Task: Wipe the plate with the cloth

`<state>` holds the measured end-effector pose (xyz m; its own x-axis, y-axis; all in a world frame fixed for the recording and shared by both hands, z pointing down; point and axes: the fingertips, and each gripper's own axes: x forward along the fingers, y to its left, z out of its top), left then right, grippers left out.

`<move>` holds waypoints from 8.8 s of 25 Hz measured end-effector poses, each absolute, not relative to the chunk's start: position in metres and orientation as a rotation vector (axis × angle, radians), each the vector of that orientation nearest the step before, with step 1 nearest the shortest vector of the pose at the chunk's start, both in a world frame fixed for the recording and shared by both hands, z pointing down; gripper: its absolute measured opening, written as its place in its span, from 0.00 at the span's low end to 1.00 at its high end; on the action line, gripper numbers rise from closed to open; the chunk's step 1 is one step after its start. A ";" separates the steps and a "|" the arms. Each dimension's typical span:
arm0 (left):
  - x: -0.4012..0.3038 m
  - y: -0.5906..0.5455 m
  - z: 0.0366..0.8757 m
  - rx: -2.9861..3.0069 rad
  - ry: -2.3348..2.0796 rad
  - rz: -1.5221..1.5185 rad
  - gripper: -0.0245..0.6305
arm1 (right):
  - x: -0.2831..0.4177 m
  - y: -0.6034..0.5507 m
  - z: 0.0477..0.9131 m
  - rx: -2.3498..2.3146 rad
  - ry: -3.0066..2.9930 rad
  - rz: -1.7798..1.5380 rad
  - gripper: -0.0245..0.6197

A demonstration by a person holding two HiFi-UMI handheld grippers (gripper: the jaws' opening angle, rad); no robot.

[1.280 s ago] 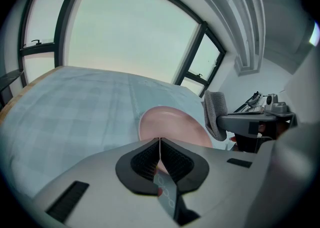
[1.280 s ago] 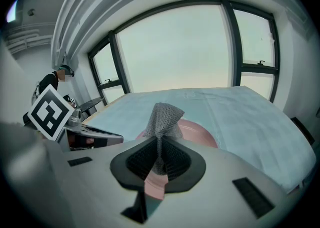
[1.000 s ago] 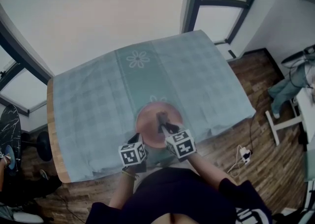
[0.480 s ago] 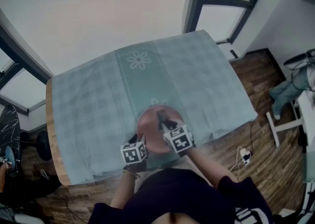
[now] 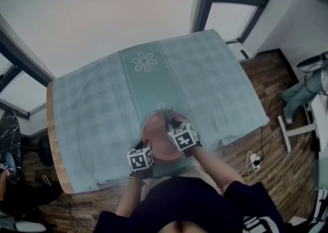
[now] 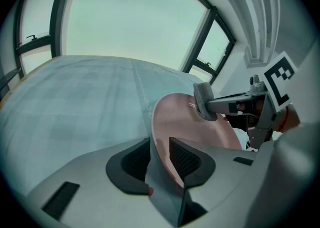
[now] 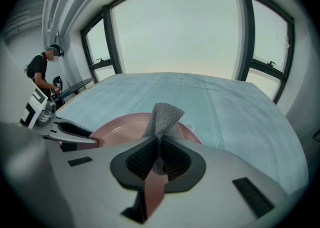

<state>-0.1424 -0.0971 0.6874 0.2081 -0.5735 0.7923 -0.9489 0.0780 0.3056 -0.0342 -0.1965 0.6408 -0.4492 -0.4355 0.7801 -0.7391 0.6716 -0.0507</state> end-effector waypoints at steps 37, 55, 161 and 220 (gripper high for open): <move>-0.146 -0.101 0.691 1.555 -1.495 0.521 0.12 | -0.064 -0.198 0.690 0.738 -2.031 0.453 0.09; -0.144 -0.104 0.691 1.556 -1.488 0.509 0.12 | -0.085 -0.160 0.681 0.626 -2.088 0.425 0.09; -0.144 -0.104 0.693 1.550 -1.478 0.493 0.12 | -0.039 -0.133 0.689 0.566 -1.947 0.502 0.09; -0.144 -0.104 0.694 1.553 -1.465 0.488 0.12 | 0.029 -0.158 0.691 0.563 -1.770 0.427 0.09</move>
